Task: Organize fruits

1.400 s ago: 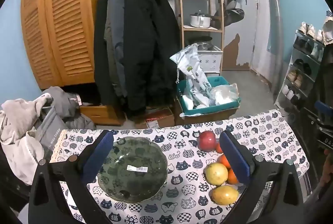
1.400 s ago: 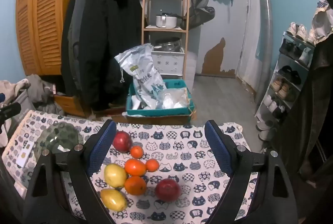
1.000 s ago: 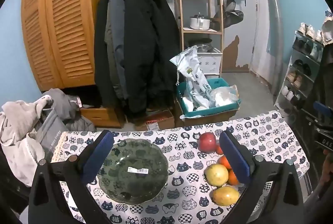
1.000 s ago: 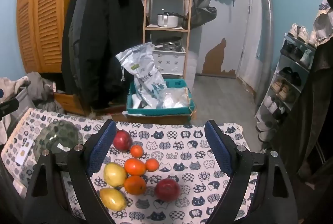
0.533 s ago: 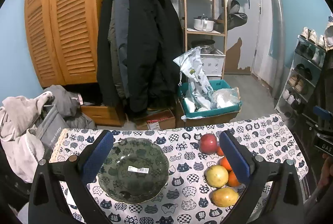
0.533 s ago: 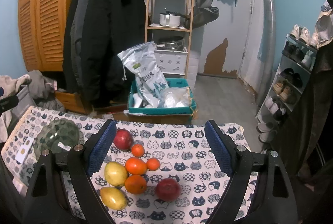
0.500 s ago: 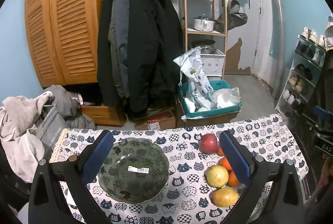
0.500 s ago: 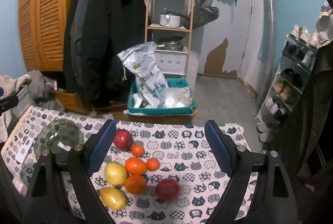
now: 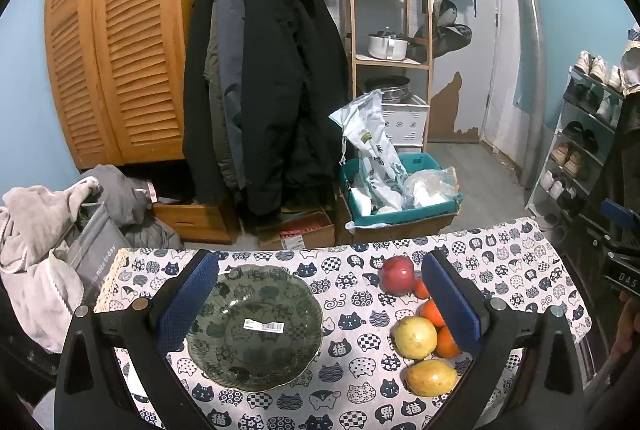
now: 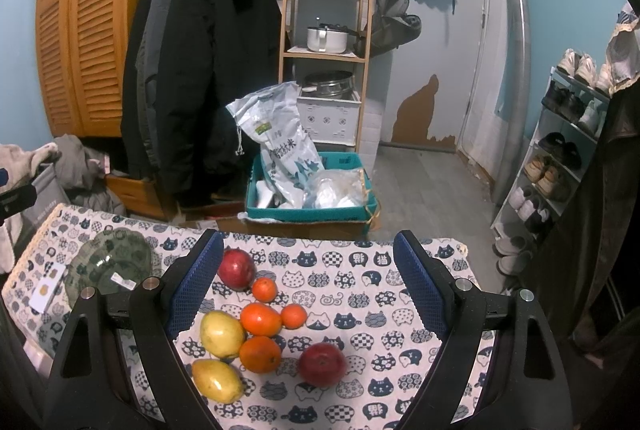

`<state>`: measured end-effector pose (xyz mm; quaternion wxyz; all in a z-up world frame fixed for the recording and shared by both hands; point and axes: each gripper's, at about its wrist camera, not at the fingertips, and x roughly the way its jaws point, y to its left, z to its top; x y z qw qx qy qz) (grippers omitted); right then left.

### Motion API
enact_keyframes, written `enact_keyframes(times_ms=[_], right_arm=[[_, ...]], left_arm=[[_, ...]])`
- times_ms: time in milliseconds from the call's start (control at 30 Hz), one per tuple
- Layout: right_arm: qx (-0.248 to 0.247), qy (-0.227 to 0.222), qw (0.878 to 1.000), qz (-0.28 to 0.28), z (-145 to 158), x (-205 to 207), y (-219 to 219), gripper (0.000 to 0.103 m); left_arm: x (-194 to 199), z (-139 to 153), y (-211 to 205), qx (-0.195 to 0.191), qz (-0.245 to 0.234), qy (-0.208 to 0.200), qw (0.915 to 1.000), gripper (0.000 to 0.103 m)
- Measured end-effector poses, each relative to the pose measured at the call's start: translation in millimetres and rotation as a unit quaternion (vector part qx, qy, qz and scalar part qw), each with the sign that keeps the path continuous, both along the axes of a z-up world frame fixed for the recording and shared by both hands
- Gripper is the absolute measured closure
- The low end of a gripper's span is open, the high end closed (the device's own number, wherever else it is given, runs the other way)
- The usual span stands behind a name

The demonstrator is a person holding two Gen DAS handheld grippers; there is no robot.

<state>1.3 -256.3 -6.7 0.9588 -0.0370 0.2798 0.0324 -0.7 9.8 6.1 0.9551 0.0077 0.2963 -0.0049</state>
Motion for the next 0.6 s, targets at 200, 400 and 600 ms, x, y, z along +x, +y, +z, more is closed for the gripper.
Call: enact_keyframes(times_ms=[200, 400, 600], right_arm=[[0.000, 0.001, 1.000, 0.001, 1.4, 0.9, -3.4, 0.018], [-0.002, -0.001, 1.000, 0.001, 1.4, -0.7, -0.6, 0.018], [-0.001, 0.000, 1.000, 0.001, 2.3, 1.0, -4.4, 0.018]], left_arm=[[0.2, 0.0, -0.4, 0.000, 0.001, 0.000, 1.0000, 0.000], [-0.5, -0.1, -0.8, 0.000, 0.000, -0.001, 1.0000, 0.000], [-1.1, -0.7, -1.3, -0.001, 0.000, -0.001, 1.0000, 0.000]])
